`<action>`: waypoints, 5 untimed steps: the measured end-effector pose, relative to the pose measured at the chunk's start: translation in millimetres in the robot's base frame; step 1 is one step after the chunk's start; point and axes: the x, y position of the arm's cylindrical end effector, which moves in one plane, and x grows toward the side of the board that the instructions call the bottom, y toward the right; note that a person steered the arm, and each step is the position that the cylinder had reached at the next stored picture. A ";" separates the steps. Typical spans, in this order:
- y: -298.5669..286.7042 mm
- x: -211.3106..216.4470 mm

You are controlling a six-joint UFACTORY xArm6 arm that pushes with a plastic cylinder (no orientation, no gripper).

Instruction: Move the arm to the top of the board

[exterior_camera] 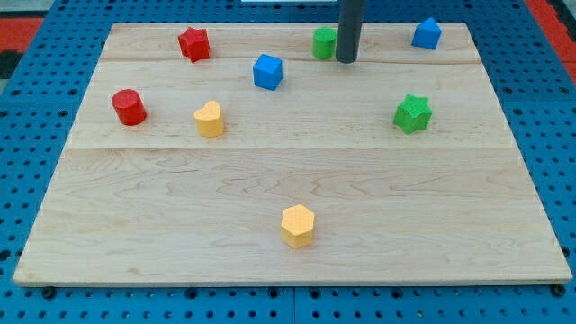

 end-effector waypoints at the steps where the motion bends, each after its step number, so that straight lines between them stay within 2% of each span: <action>1: 8.2 0.0; 4: 14.6 -10.7; 5: 12.0 -43.8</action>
